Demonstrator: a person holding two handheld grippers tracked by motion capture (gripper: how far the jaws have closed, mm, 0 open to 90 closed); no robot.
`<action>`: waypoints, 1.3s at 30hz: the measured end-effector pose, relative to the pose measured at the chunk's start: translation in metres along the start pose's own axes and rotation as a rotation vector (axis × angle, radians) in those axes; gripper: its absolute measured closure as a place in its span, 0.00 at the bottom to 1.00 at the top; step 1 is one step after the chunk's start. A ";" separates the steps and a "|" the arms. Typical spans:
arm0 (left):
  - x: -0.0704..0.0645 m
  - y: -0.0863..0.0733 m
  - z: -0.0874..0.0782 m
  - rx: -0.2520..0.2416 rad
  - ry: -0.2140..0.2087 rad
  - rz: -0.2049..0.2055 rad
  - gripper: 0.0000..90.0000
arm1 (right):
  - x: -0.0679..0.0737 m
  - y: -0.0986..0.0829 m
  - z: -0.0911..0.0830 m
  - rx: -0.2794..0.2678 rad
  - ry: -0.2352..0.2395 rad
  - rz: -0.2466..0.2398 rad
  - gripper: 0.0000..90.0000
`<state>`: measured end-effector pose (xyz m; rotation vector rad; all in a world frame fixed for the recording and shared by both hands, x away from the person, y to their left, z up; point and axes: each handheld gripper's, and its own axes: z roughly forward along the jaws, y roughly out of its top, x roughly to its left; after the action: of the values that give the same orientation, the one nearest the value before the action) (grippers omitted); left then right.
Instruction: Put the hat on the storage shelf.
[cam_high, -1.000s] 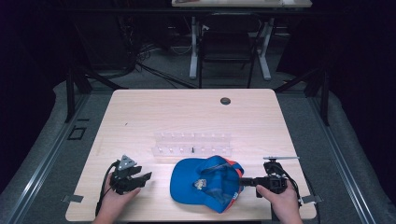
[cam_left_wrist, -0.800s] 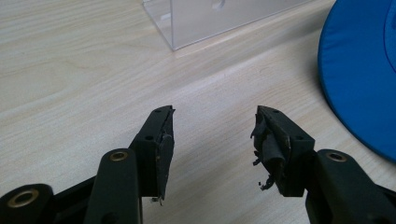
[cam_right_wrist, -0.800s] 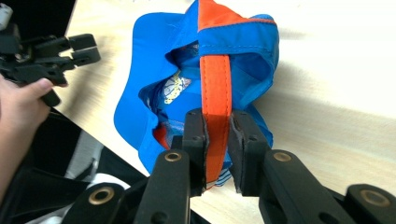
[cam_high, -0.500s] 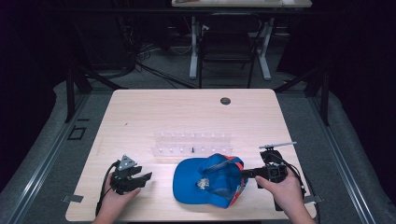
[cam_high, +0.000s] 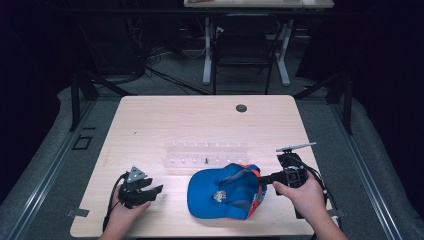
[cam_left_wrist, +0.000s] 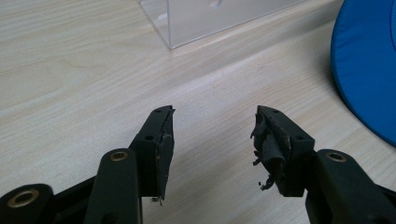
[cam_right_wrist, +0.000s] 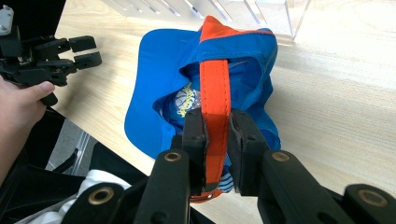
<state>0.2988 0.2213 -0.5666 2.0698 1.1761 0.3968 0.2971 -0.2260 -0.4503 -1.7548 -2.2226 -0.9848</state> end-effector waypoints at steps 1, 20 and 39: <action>0.000 0.000 0.000 0.001 0.000 0.001 0.53 | 0.001 0.001 0.000 0.003 -0.003 0.005 0.87; 0.000 0.000 0.001 0.002 0.005 0.001 0.53 | 0.021 0.023 -0.025 0.050 -0.009 0.011 0.87; 0.000 0.000 0.001 0.006 -0.002 0.002 0.53 | 0.038 0.046 -0.048 0.052 0.238 0.123 0.87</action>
<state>0.2992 0.2211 -0.5674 2.0767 1.1758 0.3929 0.3135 -0.2173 -0.3758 -1.6350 -1.9536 -1.0388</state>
